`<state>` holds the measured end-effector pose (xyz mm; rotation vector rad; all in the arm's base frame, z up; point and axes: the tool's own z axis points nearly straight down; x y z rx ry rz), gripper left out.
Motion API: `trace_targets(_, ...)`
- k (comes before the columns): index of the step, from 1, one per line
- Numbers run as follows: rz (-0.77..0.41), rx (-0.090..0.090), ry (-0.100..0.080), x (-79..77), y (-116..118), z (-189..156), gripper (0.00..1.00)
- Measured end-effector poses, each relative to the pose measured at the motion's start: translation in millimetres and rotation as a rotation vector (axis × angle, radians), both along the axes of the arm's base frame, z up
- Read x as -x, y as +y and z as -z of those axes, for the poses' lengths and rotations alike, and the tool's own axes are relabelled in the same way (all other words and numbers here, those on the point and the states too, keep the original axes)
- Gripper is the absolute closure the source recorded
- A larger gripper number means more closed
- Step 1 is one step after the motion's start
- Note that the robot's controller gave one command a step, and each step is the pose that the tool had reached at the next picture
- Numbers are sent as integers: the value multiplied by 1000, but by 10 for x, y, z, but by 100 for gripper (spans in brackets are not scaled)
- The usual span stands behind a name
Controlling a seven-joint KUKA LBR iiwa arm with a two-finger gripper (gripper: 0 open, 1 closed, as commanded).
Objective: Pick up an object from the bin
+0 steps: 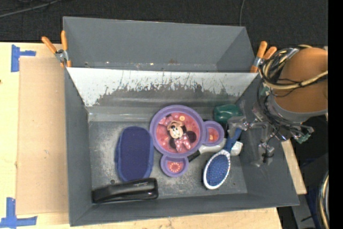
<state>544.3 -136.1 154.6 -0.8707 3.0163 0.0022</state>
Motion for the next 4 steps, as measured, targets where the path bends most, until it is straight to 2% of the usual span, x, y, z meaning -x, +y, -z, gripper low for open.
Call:
trace_targets(1,-217,0,0,-170,98,225,0)
trace_targets(2,-252,3,-11,-207,96,338,0)
trace_targets(3,-475,-7,-16,-265,17,695,0)
trace_targets(4,-520,-11,-19,-275,33,766,0)
